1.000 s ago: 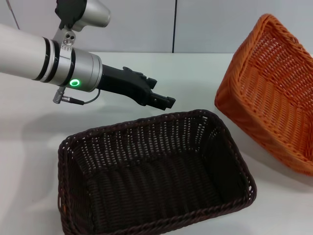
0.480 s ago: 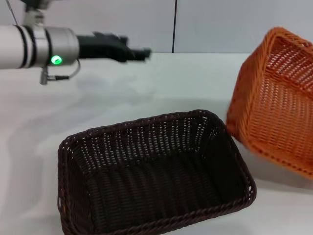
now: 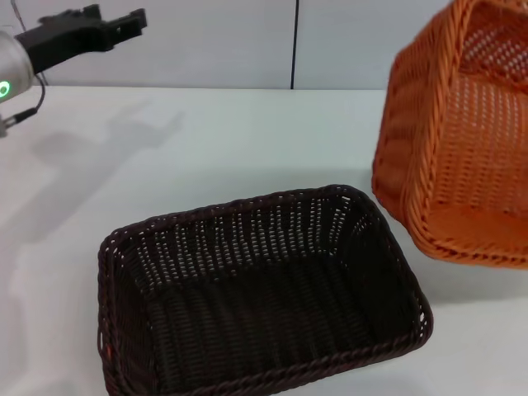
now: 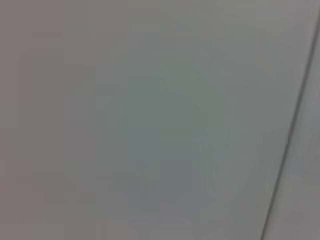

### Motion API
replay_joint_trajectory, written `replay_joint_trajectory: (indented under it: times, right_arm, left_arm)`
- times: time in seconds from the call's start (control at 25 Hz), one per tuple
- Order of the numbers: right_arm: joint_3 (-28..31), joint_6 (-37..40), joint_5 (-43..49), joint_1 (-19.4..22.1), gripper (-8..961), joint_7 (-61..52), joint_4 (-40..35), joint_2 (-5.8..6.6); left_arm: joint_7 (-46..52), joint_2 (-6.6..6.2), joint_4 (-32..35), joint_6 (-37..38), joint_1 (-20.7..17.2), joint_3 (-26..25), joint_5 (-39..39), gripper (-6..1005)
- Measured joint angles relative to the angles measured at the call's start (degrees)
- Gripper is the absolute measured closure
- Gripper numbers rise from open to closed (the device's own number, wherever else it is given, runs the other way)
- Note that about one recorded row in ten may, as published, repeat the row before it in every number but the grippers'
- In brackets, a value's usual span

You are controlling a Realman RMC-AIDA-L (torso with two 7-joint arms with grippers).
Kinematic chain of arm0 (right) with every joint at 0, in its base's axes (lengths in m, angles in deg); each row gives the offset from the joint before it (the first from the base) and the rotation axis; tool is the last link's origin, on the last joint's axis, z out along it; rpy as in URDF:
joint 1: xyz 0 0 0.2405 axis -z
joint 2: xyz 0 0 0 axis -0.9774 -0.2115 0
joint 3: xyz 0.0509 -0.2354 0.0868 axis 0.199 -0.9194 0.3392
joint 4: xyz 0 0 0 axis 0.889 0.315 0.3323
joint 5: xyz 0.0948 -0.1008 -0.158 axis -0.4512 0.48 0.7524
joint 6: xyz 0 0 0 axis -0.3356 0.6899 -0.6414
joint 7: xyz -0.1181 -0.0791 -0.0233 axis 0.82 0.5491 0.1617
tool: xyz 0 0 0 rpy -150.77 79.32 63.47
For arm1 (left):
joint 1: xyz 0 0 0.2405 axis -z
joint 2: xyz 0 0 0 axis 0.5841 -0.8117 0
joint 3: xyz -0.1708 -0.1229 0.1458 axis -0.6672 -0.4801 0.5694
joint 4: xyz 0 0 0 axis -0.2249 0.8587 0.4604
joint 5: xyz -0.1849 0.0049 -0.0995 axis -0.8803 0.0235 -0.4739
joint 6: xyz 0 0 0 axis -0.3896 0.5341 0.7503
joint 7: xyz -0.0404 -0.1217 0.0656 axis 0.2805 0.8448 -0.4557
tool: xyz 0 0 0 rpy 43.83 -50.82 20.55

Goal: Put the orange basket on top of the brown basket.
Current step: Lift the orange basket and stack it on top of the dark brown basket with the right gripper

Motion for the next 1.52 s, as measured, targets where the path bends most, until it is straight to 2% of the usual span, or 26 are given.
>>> replay_joint_trajectory:
  times: [0.16,0.24,0.32,0.36,0.4,0.56,0.6,0.64,0.72,0.92,1.12,1.52]
  right_arm:
    - [-0.4,3.5,-0.7,-3.0,790,-3.4,-1.8,-0.45]
    - [-0.4,5.0,-0.7,-4.7,790,-4.3,-1.9,-1.10]
    - [-0.6,5.8,-0.8,-6.4,790,-4.7,-2.1,-2.24]
    - [-1.4,6.0,-0.8,-7.6,790,-4.8,-2.2,-3.49]
    - [-1.4,6.0,-0.8,-7.6,790,-4.8,-2.2,-3.49]
    - [-4.0,5.5,-0.8,-9.2,790,-4.5,-1.2,-6.01]
    - [-4.9,5.5,-0.8,-9.6,790,-4.2,-0.7,-7.39]
    - [-4.9,5.5,-0.8,-9.6,790,-4.2,-0.7,-7.39]
    - [-6.3,5.5,-1.0,-9.8,790,-3.7,0.9,-8.51]
    - [-8.6,5.3,-4.0,-10.1,789,2.3,12.5,-8.72]
    - [-9.2,5.0,-4.0,-9.7,789,6.3,18.3,-8.81]
    - [-11.7,4.3,-3.4,-9.1,787,9.3,22.0,-8.76]
  left_arm:
    - [-2.8,-0.24,2.2,-0.2,-2.4,-1.2,-4.2,155]
    - [-3.2,-0.25,2.8,-0.2,-2.6,-1.2,-4.4,155]
    - [-3.8,-0.32,4.4,-0.3,-2.8,-1.2,-4.5,155]
    - [-3.8,-0.32,4.4,-0.3,-2.8,-1.2,-4.5,155]
    - [-3.9,-0.48,4.9,-0.3,-2.8,-1.2,-4.5,155]
    - [-3.9,-0.61,5.2,-0.3,-2.8,-1.1,-4.5,155]
    - [-3.9,-1.09,6.4,-0.3,-2.7,-0.9,-4.6,155]
    - [-3.9,-1.09,6.4,-0.3,-2.7,-0.9,-4.6,155]
    - [-3.9,-1.09,6.4,-0.3,-2.7,-0.9,-4.6,155]
    - [-5.1,-1.43,8.8,-0.1,-1.7,-0.6,-4.3,155]
    - [-5.2,-1.76,9.6,-0.2,-1.2,-0.4,-4.2,155]
    - [-5.3,-1.72,10.6,-0.3,-0.7,-0.4,-4.0,155]
